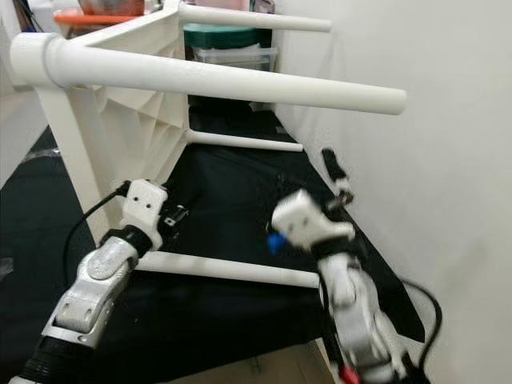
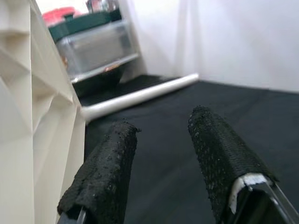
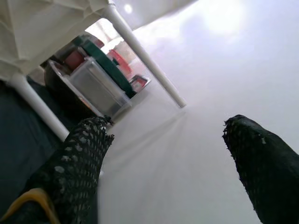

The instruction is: Building children table

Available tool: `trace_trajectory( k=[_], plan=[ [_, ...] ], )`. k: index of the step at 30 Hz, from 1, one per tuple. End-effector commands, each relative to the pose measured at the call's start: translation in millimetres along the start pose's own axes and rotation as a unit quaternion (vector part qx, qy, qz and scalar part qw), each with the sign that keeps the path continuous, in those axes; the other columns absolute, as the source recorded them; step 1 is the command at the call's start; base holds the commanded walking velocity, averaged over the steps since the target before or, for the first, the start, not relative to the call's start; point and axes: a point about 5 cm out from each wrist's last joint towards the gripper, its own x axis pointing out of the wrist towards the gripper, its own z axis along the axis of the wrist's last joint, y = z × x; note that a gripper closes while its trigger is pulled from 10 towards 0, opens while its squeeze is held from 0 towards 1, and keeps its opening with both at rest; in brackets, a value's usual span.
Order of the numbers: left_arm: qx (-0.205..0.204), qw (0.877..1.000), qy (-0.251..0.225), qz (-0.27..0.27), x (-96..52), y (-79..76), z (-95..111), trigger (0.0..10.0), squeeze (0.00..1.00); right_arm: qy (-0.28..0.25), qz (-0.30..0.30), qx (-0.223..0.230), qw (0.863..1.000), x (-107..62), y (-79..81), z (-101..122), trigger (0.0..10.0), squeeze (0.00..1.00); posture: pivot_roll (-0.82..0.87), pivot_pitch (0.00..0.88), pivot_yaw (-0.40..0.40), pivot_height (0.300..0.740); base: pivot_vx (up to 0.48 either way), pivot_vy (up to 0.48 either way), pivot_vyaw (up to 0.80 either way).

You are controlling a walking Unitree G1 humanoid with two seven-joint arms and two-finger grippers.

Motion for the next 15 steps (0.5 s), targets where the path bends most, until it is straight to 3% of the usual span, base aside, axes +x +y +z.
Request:
trace_trajectory(
  k=[1,8,9,12,15],
  plan=[
    [0.010,1.000,0.016,0.009,-1.9,6.4,-7.5,10.0,0.00,-0.045,-0.052,-0.053,0.996,-1.6,-12.8,14.0,10.0,0.00,0.03,0.024,-0.020,0.740,0.000,0.000,0.00],
    [0.016,0.999,0.029,0.016,-4.4,12.7,-15.0,10.0,0.00,-0.064,-0.127,-0.088,0.986,-4.4,-24.4,26.0,10.0,0.00,0.02,0.023,-0.007,0.740,0.000,0.000,0.00],
    [0.018,0.999,0.036,0.018,-5.1,14.0,-18.1,10.0,0.00,-0.069,-0.165,-0.089,0.980,1.4,-28.1,32.1,10.0,0.00,0.02,0.022,-0.004,0.740,0.000,0.000,0.00],
    [0.019,0.999,0.037,0.019,-4.9,14.3,-18.8,10.0,0.00,-0.071,-0.175,-0.091,0.978,2.9,-28.7,33.6,10.0,0.00,0.02,0.022,-0.004,0.740,0.000,0.000,0.00],
    [0.020,0.999,0.038,0.022,-5.6,14.4,-19.1,10.0,0.00,-0.076,-0.204,-0.101,0.971,14.5,-35.8,36.3,10.0,0.00,0.03,0.021,-0.010,0.740,0.000,0.000,0.00]
  ],
)
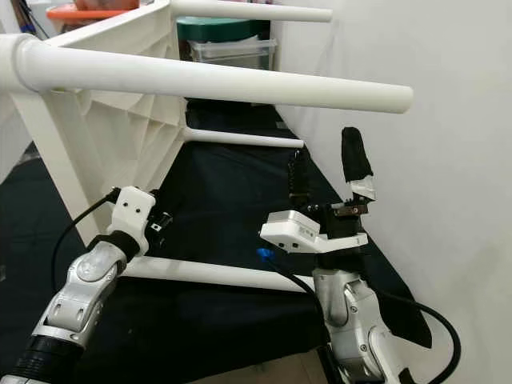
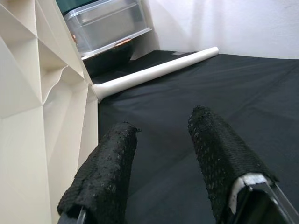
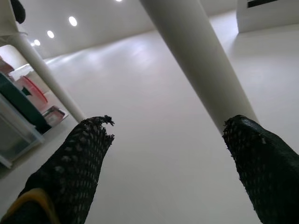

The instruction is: Building children table

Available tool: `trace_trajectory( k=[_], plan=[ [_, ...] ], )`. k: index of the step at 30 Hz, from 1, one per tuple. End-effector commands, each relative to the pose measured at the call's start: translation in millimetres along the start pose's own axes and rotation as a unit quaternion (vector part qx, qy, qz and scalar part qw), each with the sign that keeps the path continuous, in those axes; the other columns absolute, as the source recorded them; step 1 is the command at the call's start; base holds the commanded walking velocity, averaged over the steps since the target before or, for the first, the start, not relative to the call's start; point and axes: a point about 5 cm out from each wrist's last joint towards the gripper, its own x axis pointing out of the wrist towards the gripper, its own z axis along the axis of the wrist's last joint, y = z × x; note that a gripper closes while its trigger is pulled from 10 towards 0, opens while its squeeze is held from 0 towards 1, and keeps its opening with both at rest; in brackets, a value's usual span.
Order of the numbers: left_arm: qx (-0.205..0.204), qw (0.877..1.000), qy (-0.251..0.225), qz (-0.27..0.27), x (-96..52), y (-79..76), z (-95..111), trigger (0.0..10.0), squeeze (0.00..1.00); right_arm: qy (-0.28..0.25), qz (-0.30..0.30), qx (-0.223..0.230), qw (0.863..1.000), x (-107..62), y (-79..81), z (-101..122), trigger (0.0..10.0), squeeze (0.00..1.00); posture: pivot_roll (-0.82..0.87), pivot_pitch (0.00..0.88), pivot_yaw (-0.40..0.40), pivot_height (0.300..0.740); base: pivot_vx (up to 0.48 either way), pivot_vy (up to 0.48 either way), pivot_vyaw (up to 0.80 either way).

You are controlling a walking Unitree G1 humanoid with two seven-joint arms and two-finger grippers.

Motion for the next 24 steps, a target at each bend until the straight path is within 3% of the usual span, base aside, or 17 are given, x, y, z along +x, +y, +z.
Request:
trace_trajectory(
  k=[1,6,15,24],
  plan=[
    [0.008,1.000,0.008,0.007,-2.0,2.0,-4.4,10.0,0.00,-0.005,-0.041,-0.018,0.999,15.4,-7.4,-0.4,10.0,0.00,0.03,0.021,-0.012,0.740,0.000,0.000,0.00],
    [0.006,1.000,0.010,0.011,-1.8,1.1,-6.2,10.0,0.00,-0.025,-0.077,-0.033,0.996,30.4,-18.4,6.0,10.0,0.00,0.03,0.023,-0.014,0.740,0.000,0.000,0.00],
    [0.004,1.000,0.007,0.013,-0.5,1.5,-5.8,10.0,0.00,-0.040,-0.095,-0.045,0.994,39.7,-23.4,11.6,10.0,0.00,0.03,0.021,-0.012,0.740,0.000,0.000,0.00],
    [0.002,1.000,0.009,0.019,-3.6,2.6,-7.4,10.0,0.00,-0.032,-0.062,-0.077,0.995,46.8,-3.8,2.6,10.0,0.00,0.03,0.015,-0.026,0.740,0.000,0.000,0.00]
  ],
)
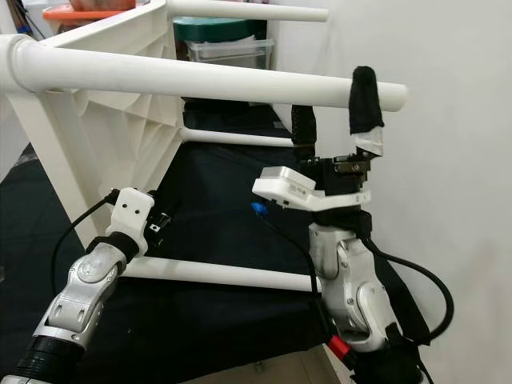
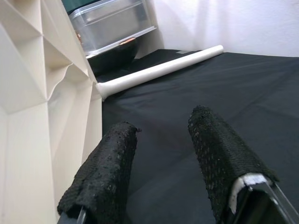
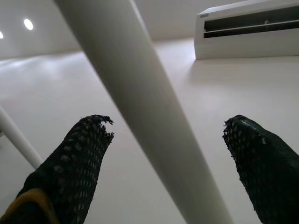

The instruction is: Building children table

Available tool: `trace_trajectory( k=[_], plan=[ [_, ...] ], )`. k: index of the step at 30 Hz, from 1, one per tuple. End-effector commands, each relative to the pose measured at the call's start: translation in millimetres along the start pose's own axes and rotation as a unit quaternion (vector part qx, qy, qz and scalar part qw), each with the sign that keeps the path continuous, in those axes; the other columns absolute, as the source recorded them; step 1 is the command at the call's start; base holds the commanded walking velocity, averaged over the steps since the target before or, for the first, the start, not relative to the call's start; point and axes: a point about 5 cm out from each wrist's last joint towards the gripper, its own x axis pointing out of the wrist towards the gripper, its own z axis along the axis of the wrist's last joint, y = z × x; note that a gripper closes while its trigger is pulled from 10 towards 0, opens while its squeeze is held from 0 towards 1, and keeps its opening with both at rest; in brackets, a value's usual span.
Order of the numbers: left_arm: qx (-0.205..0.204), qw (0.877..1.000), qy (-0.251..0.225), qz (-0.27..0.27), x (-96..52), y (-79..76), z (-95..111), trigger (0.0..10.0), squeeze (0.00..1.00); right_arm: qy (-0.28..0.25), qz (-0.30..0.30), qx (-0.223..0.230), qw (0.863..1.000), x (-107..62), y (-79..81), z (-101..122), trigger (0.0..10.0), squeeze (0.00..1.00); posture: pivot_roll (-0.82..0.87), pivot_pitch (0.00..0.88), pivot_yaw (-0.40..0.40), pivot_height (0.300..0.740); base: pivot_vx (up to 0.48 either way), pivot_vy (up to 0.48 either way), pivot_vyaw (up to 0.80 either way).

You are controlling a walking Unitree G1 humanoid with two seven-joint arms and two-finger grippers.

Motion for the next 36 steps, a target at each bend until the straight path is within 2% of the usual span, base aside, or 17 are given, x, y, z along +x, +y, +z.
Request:
trace_trajectory(
  k=[1,8,11,13,16,20,26,27,32,36],
  plan=[
    [0.001,1.000,0.005,0.006,-3.1,1.1,-3.5,10.0,0.00,0.000,0.007,-0.009,1.000,1.6,5.1,-0.7,10.0,0.00,0.03,0.015,-0.026,0.740,0.000,0.000,0.00],
    [0.001,1.000,0.005,0.007,-4.8,-1.6,-4.5,10.0,0.00,0.010,0.017,-0.025,0.999,7.4,15.2,-8.8,10.0,0.00,0.03,0.011,-0.035,0.740,0.000,0.000,0.00],
    [-0.009,1.000,0.017,0.017,-7.5,1.3,-11.0,10.0,0.00,0.012,-0.007,-0.035,0.999,24.0,15.0,-14.7,10.0,0.00,0.04,0.013,-0.041,0.740,0.000,0.000,0.00],
    [-0.009,1.000,0.017,0.017,-7.5,1.3,-11.0,10.0,0.00,0.012,-0.007,-0.035,0.999,24.0,15.0,-14.7,10.0,0.00,0.04,0.013,-0.041,0.740,0.000,0.000,0.00],
    [-0.024,0.998,0.034,0.038,-9.5,7.6,-18.9,10.0,0.00,0.007,-0.018,-0.036,0.999,30.7,14.2,-15.1,10.0,0.00,0.03,0.010,-0.042,0.740,0.000,0.000,0.00],
    [-0.049,0.992,0.072,0.096,-13.8,23.5,-34.4,10.0,0.00,-0.003,-0.025,-0.032,0.999,35.1,13.7,-13.9,10.0,0.00,0.03,0.013,-0.041,0.740,0.000,0.000,0.00],
    [-0.050,0.988,0.087,0.120,-17.5,32.7,-41.4,10.0,0.00,-0.007,-0.025,-0.028,0.999,36.8,15.0,-13.9,10.0,0.00,0.03,0.013,-0.038,0.740,0.000,0.000,0.00],
    [-0.041,0.988,0.088,0.122,-17.7,33.7,-40.9,10.0,0.00,-0.008,-0.021,-0.023,0.999,36.1,16.0,-14.0,0.0,0.00,0.03,0.016,-0.037,0.740,0.000,0.000,0.00],
    [-0.023,0.986,0.089,0.142,-18.6,34.8,-39.1,10.0,0.00,-0.007,-0.015,-0.017,1.000,34.8,18.6,-14.3,0.0,0.00,0.03,0.016,-0.038,0.740,0.000,0.000,0.00],
    [0.022,0.976,0.098,0.193,-24.6,41.2,-40.0,10.0,0.00,-0.003,-0.011,-0.010,1.000,35.5,21.8,-16.6,0.0,0.00,0.03,0.019,-0.036,0.740,0.000,0.000,0.00]
  ],
)
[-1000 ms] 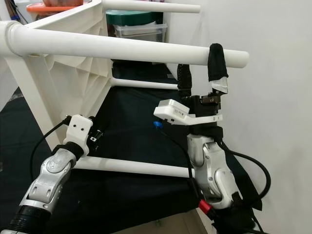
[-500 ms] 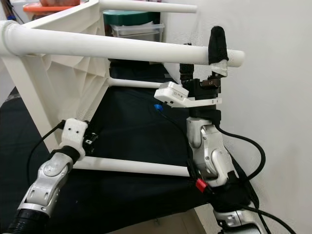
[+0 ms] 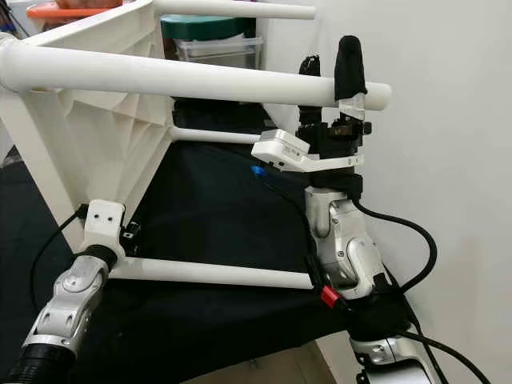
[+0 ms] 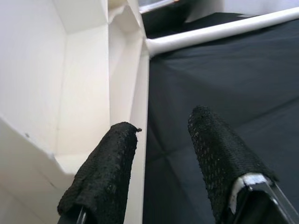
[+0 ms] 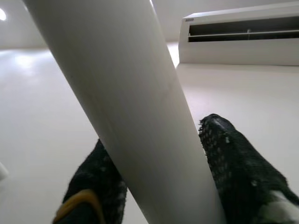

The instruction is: Building children table

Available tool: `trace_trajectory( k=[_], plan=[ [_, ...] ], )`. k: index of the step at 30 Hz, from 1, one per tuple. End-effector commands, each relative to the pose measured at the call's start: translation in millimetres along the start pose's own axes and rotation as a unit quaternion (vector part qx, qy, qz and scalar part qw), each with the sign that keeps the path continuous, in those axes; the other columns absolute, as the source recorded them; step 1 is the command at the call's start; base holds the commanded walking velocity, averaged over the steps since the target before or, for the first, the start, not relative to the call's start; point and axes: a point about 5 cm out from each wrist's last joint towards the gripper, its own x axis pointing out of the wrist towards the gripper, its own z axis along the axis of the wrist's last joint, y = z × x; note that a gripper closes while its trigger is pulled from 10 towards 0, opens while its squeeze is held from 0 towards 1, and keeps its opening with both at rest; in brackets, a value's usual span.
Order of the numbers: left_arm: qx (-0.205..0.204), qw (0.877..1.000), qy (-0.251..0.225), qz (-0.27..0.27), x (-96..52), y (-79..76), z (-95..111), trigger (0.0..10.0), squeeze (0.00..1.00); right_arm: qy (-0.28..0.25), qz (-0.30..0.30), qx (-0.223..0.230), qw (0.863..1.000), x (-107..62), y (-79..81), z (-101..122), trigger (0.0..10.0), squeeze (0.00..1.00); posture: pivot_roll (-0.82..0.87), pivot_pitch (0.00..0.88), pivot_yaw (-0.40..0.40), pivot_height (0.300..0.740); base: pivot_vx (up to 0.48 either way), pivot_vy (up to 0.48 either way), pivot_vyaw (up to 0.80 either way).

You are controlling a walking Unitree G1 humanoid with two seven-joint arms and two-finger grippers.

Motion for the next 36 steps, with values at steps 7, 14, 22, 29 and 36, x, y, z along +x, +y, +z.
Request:
trace_trajectory(
  k=[7,14,22,29,36],
  plan=[
    [0.105,0.982,0.043,0.153,1.1,77.3,-15.1,10.0,0.00,0.024,0.014,0.021,0.999,-0.1,7.4,-10.8,0.0,0.00,0.04,0.017,-0.036,0.740,0.000,0.000,0.00],
    [0.168,0.956,0.038,0.236,8.3,139.7,4.0,10.0,0.00,0.041,0.003,0.031,0.999,10.1,5.9,-19.7,0.0,0.00,0.05,0.018,-0.033,0.740,0.000,0.000,0.00],
    [0.241,0.928,-0.047,0.282,27.0,192.3,76.7,10.0,0.00,0.066,-0.016,0.057,0.996,39.6,3.8,-34.3,0.0,0.00,0.06,0.019,-0.033,0.740,0.000,0.000,0.00],
    [0.287,0.913,-0.127,0.261,43.0,203.3,144.5,10.0,0.00,0.080,0.019,0.088,0.993,58.2,10.1,-36.6,1.3,0.00,0.07,0.014,-0.036,0.740,0.000,0.000,0.00],
    [0.176,0.973,-0.119,0.087,54.9,110.1,95.6,10.0,0.00,0.177,0.139,0.243,0.944,19.0,51.8,-17.6,10.0,0.00,0.06,0.026,-0.031,0.740,0.000,0.000,0.00]
  ],
)
